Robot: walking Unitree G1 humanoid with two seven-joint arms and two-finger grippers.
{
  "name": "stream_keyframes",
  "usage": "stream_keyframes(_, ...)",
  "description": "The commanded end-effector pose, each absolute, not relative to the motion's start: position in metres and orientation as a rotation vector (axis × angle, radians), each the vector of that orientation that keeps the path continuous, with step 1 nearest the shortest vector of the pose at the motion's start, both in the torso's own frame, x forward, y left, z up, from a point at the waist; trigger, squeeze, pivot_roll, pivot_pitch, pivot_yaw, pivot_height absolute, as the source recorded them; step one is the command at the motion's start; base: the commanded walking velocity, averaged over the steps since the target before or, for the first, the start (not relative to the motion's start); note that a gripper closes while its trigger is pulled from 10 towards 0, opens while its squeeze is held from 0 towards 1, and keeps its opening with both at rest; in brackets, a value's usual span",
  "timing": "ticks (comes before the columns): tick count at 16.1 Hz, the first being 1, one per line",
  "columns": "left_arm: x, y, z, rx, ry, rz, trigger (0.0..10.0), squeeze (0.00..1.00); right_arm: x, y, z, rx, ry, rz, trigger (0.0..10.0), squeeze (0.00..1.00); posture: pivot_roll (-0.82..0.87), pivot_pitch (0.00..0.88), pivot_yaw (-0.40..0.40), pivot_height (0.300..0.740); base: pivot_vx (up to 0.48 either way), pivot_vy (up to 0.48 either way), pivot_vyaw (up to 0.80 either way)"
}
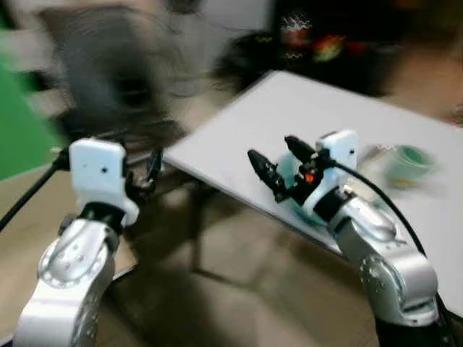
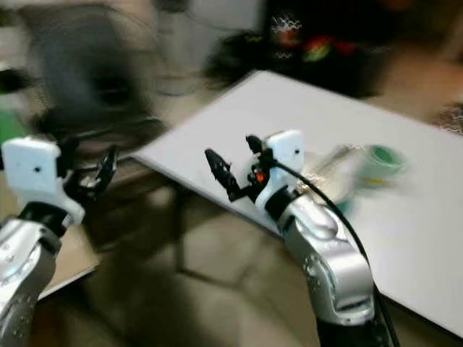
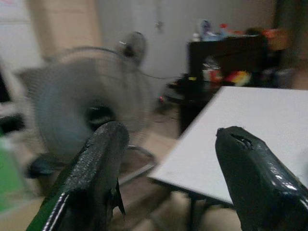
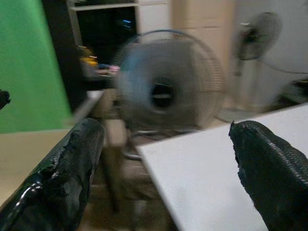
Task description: Setting the table
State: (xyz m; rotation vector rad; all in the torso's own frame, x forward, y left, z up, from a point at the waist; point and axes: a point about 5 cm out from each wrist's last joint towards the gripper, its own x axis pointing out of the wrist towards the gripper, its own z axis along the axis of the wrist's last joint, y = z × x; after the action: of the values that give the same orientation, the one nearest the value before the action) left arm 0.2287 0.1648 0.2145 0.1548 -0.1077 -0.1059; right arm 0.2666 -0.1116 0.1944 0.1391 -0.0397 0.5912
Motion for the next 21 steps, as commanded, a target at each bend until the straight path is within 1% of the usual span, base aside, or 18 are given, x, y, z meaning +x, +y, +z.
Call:
stream_keyframes(1, 0.23, 0.161, 0.217, 0.179, -0.12, -0.115, 10.0, 0.0, 0.268, -0.117, 0.195, 0.148, -0.05, 0.575, 10.0, 1.0, 0.01, 0.0, -0.015, 0.74, 0.0, -0.48, 0.8)
stream_keyframes(4, 0.232, 0.162, 0.216, 0.189, -0.111, -0.116, 10.0, 0.0, 0.268, -0.119, 0.191, 0.166, -0.046, 0.559, 10.0, 1.0, 0.01, 0.0, -0.006, 0.74, 0.0, -0.48, 0.8)
stream_keyframes(5, 0.233, 0.161, 0.216, 0.166, -0.105, -0.121, 10.0, 0.0, 0.268, -0.119, 0.191, 0.174, -0.045, 0.557, 10.0, 1.0, 0.02, 0.0, -0.004, 0.74, 0.0, -0.48, 0.8)
stream_keyframes(7, 0.233, 0.164, 0.213, 0.14, -0.083, -0.114, 10.0, 0.0, 0.269, -0.12, 0.185, 0.211, -0.032, 0.539, 10.0, 1.0, 0.02, 0.0, -0.004, 0.74, 0.0, 0.407, 0.8)
stream_keyframes(13, 0.228, 0.171, 0.21, 0.159, -0.061, -0.103, 10.0, 0.0, 0.267, -0.116, 0.169, 0.266, 0.019, 0.512, 10.0, 1.0, 0.03, 0.0, -0.006, 0.74, 0.0, 0.48, 0.79)
stream_keyframes(16, 0.228, 0.171, 0.209, 0.163, -0.054, -0.108, 10.0, 0.0, 0.268, -0.117, 0.166, 0.299, 0.019, 0.462, 10.0, 1.0, 0.03, 0.0, -0.003, 0.74, 0.0, 0.48, 0.0)
stream_keyframes(19, 0.228, 0.17, 0.208, 0.175, -0.047, -0.115, 10.0, 0.0, 0.271, -0.116, 0.168, 0.296, 0.004, 0.468, 10.0, 1.0, 0.04, 0.0, -0.003, 0.74, 0.0, 0.465, 0.0)
stream_keyframes(20, 0.228, 0.171, 0.21, 0.207, -0.059, -0.112, 10.0, 0.0, 0.272, -0.116, 0.168, 0.287, 0.002, 0.473, 10.0, 1.0, 0.04, 0.0, -0.003, 0.74, 0.0, 0.0, 0.0)
stream_keyframes(21, 0.229, 0.173, 0.211, 0.225, -0.065, -0.096, 10.0, 0.0, 0.272, -0.115, 0.168, 0.281, 0.003, 0.479, 10.0, 1.0, 0.04, 0.0, -0.005, 0.74, 0.0, -0.48, 0.0)
